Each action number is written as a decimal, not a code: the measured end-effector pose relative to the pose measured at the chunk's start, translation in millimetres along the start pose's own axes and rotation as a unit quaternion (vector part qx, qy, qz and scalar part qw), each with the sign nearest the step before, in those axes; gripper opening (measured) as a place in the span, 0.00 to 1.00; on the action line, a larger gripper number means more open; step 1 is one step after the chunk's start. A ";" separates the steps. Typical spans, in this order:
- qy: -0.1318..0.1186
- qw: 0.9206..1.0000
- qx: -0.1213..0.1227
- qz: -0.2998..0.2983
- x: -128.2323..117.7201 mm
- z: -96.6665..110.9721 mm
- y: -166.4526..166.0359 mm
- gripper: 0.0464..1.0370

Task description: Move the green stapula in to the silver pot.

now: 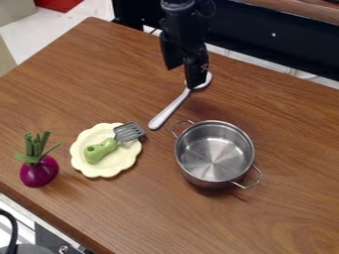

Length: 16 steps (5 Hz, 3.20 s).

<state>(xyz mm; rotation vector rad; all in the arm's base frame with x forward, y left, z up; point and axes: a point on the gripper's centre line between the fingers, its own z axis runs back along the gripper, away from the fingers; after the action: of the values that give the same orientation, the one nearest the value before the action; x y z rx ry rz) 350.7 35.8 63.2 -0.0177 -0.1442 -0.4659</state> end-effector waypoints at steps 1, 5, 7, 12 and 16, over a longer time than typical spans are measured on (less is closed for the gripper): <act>0.017 1.000 -0.012 0.002 -6.6 -11.0 -2.9 0.96; 0.005 0.998 -0.018 -0.053 -82.6 26.7 9.0 0.96; 0.030 0.995 -0.008 -0.091 -118.9 9.7 16.9 0.96; 0.031 0.993 -0.016 -0.112 -157.1 -22.9 13.9 0.96; 0.043 0.993 0.004 -0.112 -154.6 -44.4 0.1 0.96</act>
<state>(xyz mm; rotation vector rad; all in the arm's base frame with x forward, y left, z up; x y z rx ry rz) 220.2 102.7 -2.7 0.0261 -0.0637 -0.6884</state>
